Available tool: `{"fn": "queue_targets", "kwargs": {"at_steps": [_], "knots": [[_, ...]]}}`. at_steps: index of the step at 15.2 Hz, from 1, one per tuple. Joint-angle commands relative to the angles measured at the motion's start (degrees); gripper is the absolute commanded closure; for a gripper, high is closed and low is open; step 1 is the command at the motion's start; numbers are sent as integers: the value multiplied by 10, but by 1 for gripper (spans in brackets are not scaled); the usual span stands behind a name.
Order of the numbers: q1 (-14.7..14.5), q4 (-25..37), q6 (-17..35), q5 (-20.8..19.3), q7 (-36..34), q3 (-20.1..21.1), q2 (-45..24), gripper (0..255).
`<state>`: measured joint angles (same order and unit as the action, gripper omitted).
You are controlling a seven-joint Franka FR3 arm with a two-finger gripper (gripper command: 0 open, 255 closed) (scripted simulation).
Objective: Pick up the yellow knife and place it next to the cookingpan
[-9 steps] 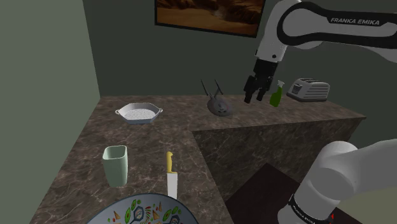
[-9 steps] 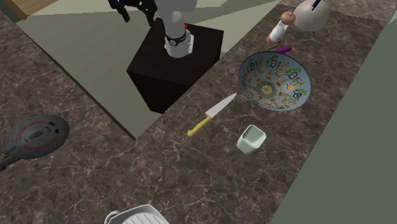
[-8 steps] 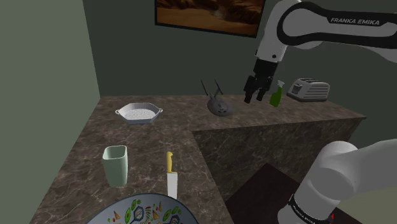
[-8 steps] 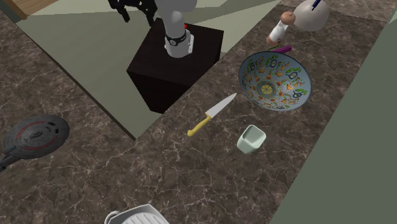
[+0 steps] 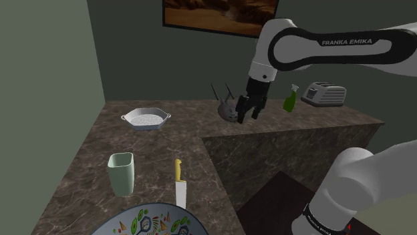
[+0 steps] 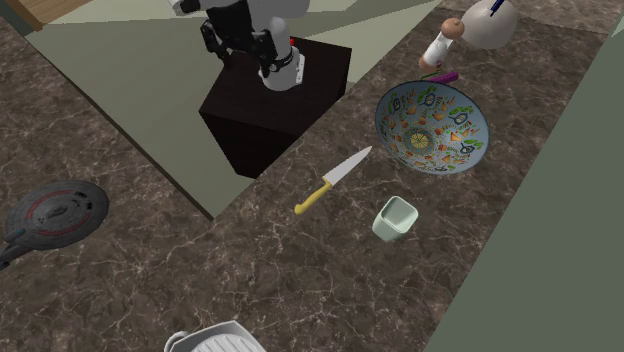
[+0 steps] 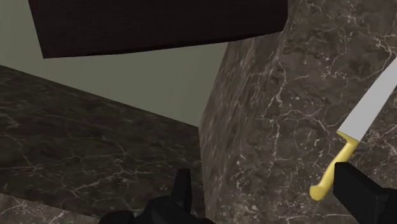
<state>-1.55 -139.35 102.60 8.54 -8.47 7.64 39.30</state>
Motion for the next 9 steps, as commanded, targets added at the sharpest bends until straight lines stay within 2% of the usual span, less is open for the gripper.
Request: {"fn": "queue_targets", "kwargs": {"at_steps": [1, 9], "knots": [[-7, -13, 36, 10, -22, 23, -19, 0], [-23, -18, 171, 25, -104, 111, -136, 0]]}}
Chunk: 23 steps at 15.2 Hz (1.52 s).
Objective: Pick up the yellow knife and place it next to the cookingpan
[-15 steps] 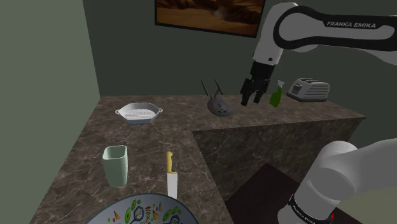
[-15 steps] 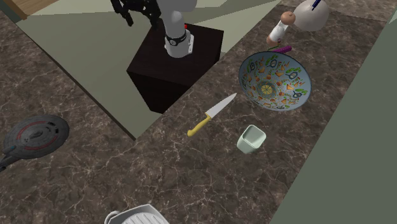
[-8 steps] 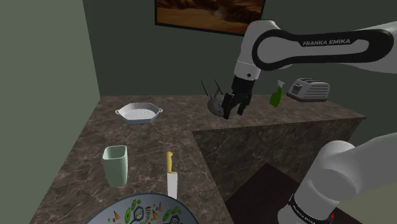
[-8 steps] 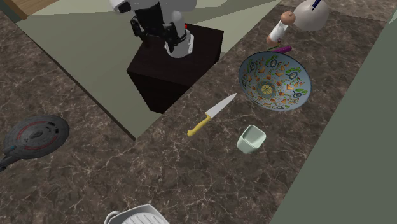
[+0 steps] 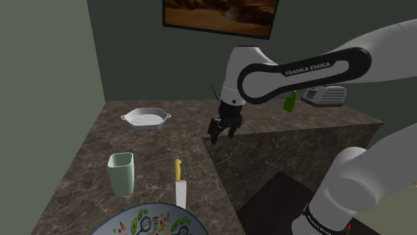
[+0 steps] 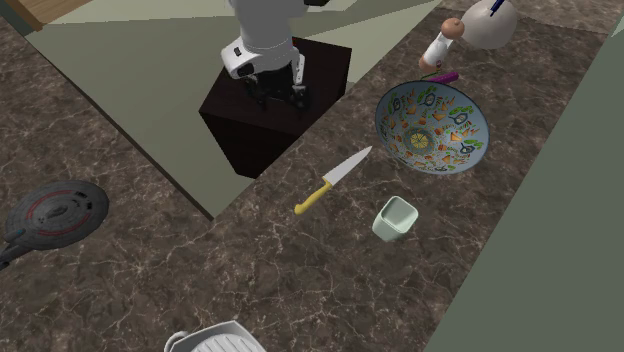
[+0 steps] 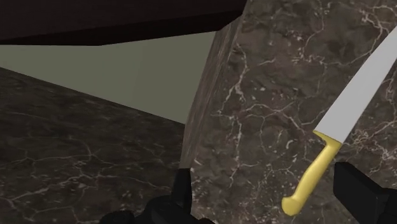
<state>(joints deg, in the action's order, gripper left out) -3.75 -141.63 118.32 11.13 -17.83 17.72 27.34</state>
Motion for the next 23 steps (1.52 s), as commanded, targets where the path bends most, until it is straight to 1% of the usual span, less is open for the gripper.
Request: {"fn": "queue_targets", "kwargs": {"at_steps": [1, 4, 7, 9, 12, 15, 23], "knots": [[-1, 7, 30, -2, -22, 21, -34, 0], [0, 21, 78, -15, -61, 53, -92, 0], [2, 42, 121, -42, -106, 84, -156, 0], [4, 59, 147, -68, -142, 102, -202, 0], [1, 92, 179, -123, -202, 121, -274, 0], [-13, 133, 200, -188, -266, 126, -350, 0], [-29, 133, 250, -241, -305, 107, -410, 0]]}}
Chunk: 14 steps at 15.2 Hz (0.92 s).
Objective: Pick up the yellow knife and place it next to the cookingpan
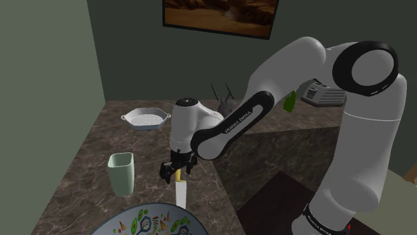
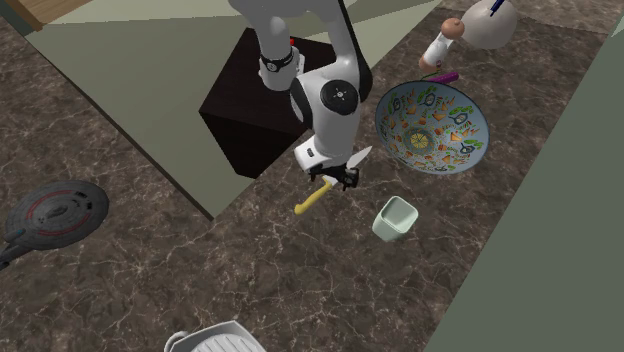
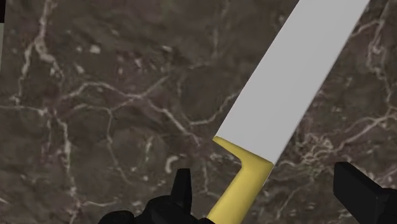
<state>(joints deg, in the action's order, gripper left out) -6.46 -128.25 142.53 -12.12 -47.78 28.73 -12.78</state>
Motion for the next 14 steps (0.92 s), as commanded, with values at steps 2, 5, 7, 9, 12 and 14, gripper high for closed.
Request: {"fn": "queue_targets", "kwargs": {"at_steps": [2, 5, 7, 9, 12, 14], "knots": [[-2, -1, 8, -8, -6, -3, -9, 0], [-2, -1, 8, -8, -6, -3, -9, 0], [-2, -1, 8, -8, -6, -3, -9, 0], [-2, -1, 8, -8, -6, -3, -9, 255], [-2, -1, 8, -8, -6, -3, -9, 255], [-2, -1, 8, -8, -6, -3, -8, 255]]}}
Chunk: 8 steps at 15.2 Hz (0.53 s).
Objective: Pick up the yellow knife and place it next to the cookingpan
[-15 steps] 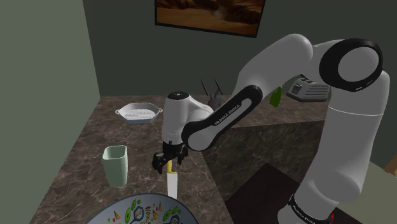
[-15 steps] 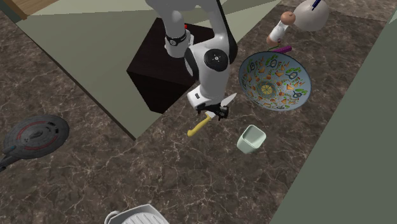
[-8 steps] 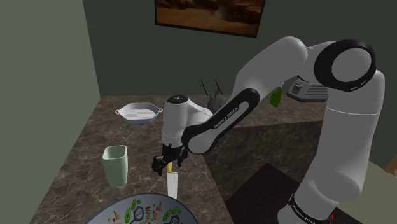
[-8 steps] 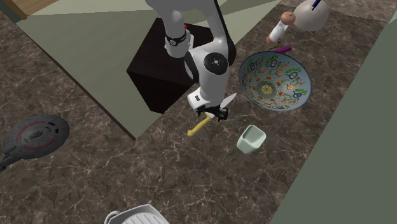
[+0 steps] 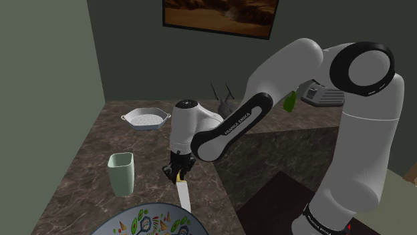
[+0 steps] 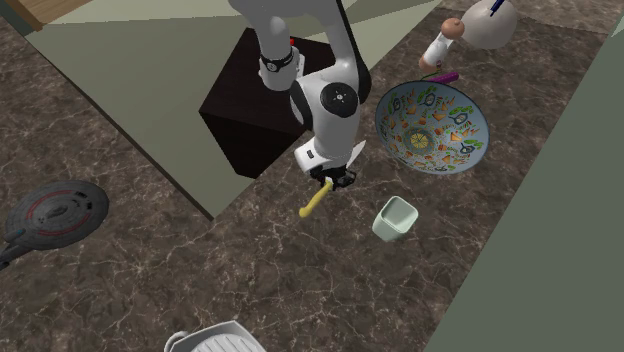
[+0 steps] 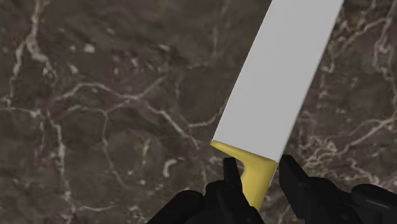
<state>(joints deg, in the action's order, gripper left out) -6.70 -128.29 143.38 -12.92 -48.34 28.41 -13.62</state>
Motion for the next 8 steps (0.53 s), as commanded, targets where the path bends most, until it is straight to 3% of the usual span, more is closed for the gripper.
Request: {"fn": "queue_targets", "kwargs": {"at_steps": [1, 8], "knots": [[0, 0, 0, 0, 0, 0, 0, 255], [7, 4, -26, 23, 17, 9, 25, 255]]}}
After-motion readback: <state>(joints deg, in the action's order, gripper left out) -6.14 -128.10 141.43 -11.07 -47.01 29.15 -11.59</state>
